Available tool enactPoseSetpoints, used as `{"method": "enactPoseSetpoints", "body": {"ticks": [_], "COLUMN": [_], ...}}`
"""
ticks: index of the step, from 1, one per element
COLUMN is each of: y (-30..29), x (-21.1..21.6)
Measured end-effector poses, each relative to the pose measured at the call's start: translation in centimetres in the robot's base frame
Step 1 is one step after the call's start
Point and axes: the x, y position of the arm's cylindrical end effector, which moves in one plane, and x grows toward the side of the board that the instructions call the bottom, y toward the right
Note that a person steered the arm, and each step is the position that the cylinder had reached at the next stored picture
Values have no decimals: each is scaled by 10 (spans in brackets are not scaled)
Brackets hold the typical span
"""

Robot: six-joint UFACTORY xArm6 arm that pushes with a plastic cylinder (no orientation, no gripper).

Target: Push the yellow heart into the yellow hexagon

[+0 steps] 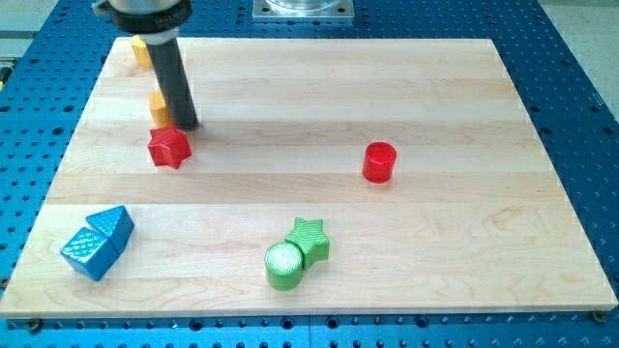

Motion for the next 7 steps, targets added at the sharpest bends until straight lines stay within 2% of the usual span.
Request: {"method": "enactPoseSetpoints", "body": {"ticks": [1, 2, 4, 5, 7], "y": [-30, -50, -73, -56, -34], "x": [3, 25, 21, -3, -85]}}
